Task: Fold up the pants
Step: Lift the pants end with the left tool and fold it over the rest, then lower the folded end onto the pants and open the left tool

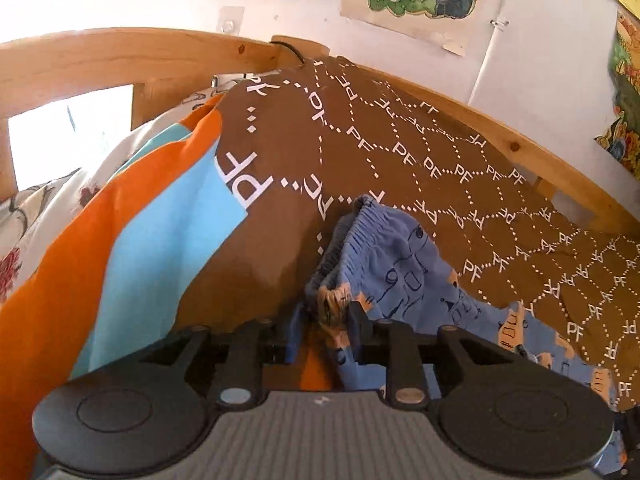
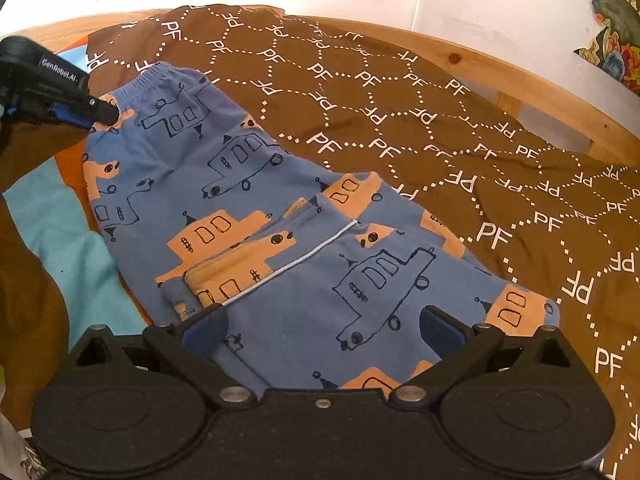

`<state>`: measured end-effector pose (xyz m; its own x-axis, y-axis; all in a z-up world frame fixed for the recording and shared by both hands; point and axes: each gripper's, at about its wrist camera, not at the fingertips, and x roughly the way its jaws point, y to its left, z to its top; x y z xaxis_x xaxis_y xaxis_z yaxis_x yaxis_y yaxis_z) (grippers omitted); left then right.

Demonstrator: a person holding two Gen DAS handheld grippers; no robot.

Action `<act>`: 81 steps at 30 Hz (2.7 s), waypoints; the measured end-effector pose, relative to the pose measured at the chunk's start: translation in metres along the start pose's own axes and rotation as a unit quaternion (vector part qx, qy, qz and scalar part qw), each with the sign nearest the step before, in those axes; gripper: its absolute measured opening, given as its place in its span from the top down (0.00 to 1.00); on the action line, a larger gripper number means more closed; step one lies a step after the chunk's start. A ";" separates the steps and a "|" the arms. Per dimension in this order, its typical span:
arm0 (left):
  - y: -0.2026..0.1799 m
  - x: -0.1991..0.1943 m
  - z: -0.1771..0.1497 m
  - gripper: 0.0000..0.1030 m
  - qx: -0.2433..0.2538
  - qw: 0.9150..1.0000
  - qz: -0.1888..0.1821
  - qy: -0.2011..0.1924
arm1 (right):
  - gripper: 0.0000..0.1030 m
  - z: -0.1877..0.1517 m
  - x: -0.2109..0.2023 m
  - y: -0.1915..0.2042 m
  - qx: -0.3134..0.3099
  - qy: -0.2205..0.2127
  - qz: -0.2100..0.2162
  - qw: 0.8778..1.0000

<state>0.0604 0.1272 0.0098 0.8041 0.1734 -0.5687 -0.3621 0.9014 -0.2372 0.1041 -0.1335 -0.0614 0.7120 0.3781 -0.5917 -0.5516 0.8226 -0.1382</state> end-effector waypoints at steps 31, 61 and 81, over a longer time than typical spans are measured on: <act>0.002 0.000 0.011 0.84 -0.067 0.995 -0.070 -0.022 | 0.01 -0.004 -0.011 -0.003 0.022 -0.033 -0.022 0.999; -0.258 -0.006 -0.110 0.42 0.273 0.890 -0.338 0.137 | 0.01 -0.091 -0.098 -0.162 0.174 -0.013 -0.208 0.962; -0.173 -0.007 -0.073 0.28 0.228 0.922 -0.275 0.148 | 0.02 -0.050 -0.067 -0.160 0.180 -0.007 -0.196 0.964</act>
<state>0.0832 -0.0586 -0.0031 0.6192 -0.4142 -0.6671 0.3525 0.9058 -0.2352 0.1231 -0.3115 -0.0399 0.8426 0.0119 -0.5384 -0.0547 0.9965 -0.0637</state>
